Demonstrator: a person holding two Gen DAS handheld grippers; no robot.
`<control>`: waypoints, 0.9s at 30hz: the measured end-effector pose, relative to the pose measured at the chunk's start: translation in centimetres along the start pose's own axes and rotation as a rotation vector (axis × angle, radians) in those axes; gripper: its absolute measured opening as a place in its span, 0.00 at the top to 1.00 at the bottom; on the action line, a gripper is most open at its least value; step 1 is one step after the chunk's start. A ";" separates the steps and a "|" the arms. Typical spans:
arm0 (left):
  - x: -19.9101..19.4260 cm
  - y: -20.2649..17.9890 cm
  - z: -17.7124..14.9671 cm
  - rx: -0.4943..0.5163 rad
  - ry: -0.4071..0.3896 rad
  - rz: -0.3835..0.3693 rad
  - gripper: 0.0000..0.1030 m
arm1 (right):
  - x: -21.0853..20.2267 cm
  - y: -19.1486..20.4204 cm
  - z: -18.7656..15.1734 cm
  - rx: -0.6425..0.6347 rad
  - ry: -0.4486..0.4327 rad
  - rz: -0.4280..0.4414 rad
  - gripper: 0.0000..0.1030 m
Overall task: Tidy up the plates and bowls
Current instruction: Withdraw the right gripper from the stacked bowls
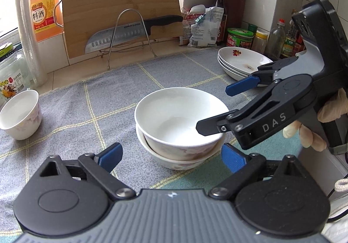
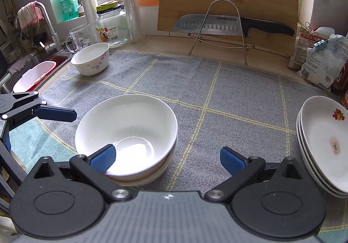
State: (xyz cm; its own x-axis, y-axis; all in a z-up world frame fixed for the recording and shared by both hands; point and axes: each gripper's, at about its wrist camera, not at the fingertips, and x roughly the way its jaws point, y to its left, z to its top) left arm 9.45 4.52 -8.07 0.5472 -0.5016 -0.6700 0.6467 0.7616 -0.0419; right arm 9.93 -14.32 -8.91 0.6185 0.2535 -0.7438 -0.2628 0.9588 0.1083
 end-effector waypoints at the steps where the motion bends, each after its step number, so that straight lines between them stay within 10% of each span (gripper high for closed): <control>1: -0.1 0.1 -0.1 -0.002 -0.002 0.000 0.06 | 0.0 0.1 -0.1 -0.003 -0.005 -0.011 0.00; 17: -0.4 1.7 -1.0 -0.015 0.001 -0.041 0.06 | -0.7 1.5 -1.5 0.111 -0.076 -0.075 0.00; 27: -0.3 0.7 -0.9 -0.090 0.027 0.064 0.06 | -2.3 1.7 -1.3 0.051 -0.089 -0.063 0.00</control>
State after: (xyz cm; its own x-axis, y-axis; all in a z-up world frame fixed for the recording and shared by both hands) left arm 9.25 5.53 -8.61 0.5705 -0.4399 -0.6935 0.5599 0.8261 -0.0635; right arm 7.09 -13.47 -7.91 0.6968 0.2008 -0.6886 -0.1847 0.9779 0.0982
